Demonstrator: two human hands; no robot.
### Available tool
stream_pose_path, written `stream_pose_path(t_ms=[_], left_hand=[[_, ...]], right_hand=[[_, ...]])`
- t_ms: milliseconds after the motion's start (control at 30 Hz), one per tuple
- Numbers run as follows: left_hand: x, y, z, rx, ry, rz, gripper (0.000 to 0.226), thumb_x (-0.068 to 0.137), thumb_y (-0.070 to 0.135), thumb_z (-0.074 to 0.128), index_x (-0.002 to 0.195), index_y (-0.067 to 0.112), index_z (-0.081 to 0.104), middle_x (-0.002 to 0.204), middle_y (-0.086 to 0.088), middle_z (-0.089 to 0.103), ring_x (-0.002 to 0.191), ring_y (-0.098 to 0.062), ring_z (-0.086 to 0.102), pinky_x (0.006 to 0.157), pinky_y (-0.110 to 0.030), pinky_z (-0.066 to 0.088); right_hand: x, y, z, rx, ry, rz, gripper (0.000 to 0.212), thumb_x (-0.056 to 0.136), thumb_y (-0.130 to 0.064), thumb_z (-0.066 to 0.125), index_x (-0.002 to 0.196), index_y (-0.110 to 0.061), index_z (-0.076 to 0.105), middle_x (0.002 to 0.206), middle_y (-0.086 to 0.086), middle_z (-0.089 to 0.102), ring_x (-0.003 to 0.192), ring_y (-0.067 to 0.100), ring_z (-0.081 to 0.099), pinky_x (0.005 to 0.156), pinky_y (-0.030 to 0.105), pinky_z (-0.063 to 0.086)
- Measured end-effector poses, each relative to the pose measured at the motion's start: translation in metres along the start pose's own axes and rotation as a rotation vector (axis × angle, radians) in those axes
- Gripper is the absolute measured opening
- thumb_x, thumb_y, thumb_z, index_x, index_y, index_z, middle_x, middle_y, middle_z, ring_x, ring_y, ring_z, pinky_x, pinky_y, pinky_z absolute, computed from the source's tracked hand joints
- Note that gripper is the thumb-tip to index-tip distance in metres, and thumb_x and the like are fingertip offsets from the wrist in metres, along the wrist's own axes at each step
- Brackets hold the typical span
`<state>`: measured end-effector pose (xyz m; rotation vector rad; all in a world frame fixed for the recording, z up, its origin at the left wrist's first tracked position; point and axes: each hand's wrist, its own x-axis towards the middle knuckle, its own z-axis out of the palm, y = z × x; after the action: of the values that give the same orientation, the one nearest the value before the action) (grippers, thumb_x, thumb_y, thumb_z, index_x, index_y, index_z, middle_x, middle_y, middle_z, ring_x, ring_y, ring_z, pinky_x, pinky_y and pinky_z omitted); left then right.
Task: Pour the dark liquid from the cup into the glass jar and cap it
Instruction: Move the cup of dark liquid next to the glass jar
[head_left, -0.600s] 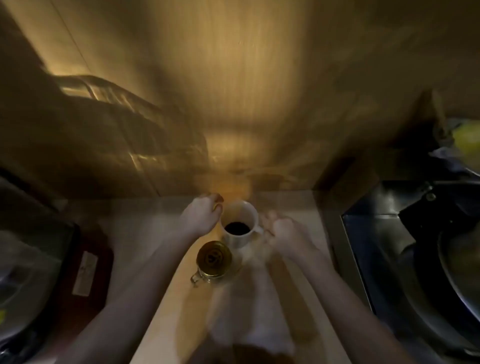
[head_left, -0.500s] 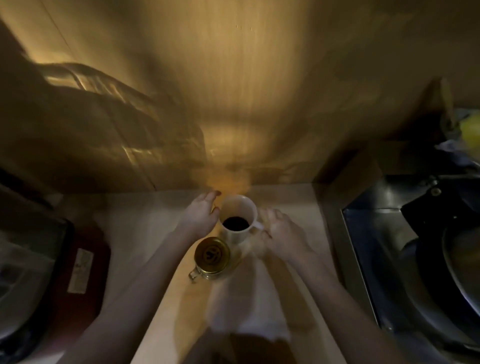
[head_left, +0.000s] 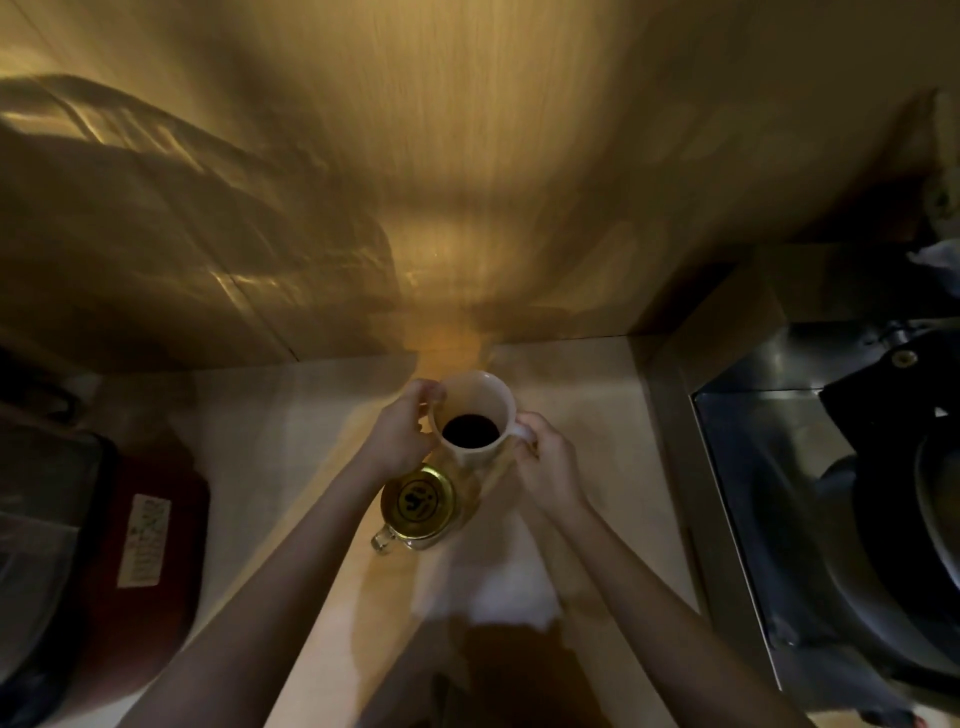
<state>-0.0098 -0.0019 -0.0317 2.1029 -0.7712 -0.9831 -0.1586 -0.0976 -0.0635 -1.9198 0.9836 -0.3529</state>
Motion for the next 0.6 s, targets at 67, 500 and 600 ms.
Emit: stream_pose_path(t_ms=[67,500,600], left_hand=[[-0.001,0.007,0.001,-0.005,-0.015,-0.008,0.054,0.069,-0.003,0.067,0.119,0.006,0.046,0.13,-0.013,0.05,0.122,-0.026,0.049,0.088,-0.031,0.047],[-0.072,0.061,0.046,0.069,0.203,0.163,0.05,0.072,0.011,0.07,0.117,0.009,0.048,0.118,-0.008,0.059,0.11,-0.022,0.056,0.084,-0.032,0.049],[-0.091,0.055,0.066,0.068,0.181,0.197,0.054,0.069,0.006,0.069,0.12,0.007,0.048,0.119,-0.01,0.058,0.112,-0.023,0.055,0.09,-0.032,0.048]], right_hand=[[0.003,-0.004,-0.005,0.037,0.016,0.016,0.02,0.09,-0.001,0.048,0.102,-0.001,0.064,0.09,0.008,0.066,0.083,0.016,0.057,0.067,0.024,0.042],[-0.039,0.002,-0.054,0.162,0.271,-0.019,0.018,0.086,0.006,0.056,0.081,-0.011,0.062,0.071,-0.011,0.057,0.068,-0.001,0.052,0.059,0.007,0.041],[-0.063,0.016,-0.058,0.205,0.328,-0.001,0.016,0.09,-0.003,0.057,0.075,-0.01,0.06,0.066,-0.009,0.056,0.063,-0.002,0.051,0.061,0.016,0.042]])
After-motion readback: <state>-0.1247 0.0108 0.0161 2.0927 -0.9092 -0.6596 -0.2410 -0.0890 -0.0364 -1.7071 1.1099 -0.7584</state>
